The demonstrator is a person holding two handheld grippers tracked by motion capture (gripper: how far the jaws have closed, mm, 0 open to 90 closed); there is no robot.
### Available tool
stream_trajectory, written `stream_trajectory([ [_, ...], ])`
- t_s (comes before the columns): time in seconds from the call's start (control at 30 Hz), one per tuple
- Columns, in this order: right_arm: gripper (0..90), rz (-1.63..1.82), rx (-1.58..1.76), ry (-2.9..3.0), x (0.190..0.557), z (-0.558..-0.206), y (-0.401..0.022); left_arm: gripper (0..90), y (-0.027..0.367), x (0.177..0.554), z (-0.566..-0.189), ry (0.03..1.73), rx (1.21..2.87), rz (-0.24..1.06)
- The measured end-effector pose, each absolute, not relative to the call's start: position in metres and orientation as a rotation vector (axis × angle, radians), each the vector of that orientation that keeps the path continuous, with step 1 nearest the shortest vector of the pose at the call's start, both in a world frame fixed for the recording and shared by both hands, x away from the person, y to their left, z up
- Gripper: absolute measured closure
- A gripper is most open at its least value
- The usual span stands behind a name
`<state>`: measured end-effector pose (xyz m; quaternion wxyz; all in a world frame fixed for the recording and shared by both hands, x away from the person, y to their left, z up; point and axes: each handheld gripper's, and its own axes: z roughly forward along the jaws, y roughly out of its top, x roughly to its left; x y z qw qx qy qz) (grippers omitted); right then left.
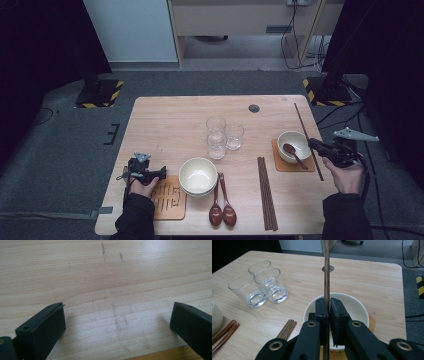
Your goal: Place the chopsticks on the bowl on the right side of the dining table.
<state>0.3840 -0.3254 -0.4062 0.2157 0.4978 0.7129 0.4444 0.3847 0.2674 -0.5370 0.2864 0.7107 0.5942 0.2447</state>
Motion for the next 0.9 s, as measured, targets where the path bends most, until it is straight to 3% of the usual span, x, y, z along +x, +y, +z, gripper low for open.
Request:
stream_trajectory([
  [0.9, 85.4, 1.094, 1.42, 2.057, 0.428, -0.435, -0.324, 0.0, 0.267, 0.385, -0.537, 1.588, 1.899, 0.654],
])
